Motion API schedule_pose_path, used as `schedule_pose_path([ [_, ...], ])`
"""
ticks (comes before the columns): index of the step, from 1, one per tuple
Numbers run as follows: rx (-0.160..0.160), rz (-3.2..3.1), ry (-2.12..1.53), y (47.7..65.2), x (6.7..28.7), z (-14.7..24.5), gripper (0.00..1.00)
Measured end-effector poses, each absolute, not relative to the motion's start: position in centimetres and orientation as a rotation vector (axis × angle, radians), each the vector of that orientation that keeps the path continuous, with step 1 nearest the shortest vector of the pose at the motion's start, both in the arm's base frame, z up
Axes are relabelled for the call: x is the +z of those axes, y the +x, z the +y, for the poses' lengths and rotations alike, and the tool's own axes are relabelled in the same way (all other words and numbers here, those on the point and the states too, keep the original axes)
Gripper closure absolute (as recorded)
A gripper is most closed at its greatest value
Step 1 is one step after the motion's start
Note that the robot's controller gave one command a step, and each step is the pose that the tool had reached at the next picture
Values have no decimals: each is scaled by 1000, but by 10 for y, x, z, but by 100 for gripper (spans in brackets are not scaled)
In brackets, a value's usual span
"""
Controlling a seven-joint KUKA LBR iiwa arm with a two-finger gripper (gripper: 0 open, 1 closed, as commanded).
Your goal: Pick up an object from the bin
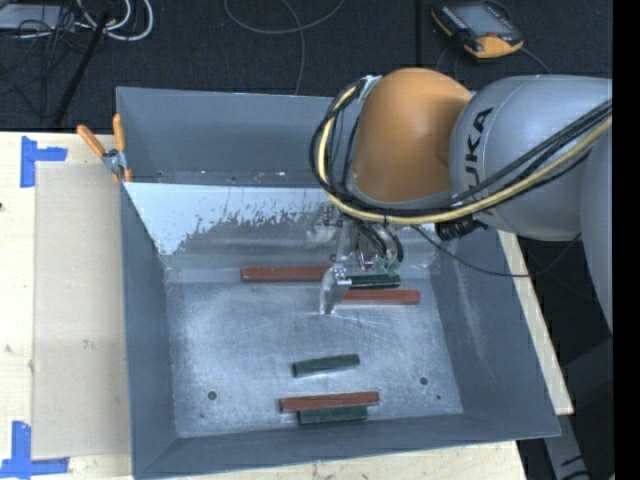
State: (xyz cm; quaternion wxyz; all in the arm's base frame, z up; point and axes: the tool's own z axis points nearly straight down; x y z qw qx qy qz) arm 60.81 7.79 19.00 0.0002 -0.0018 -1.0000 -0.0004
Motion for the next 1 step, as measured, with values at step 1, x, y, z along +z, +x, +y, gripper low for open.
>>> schedule_pose_path([
  [1,-1,-3141,-6,608,190,78,0],
])
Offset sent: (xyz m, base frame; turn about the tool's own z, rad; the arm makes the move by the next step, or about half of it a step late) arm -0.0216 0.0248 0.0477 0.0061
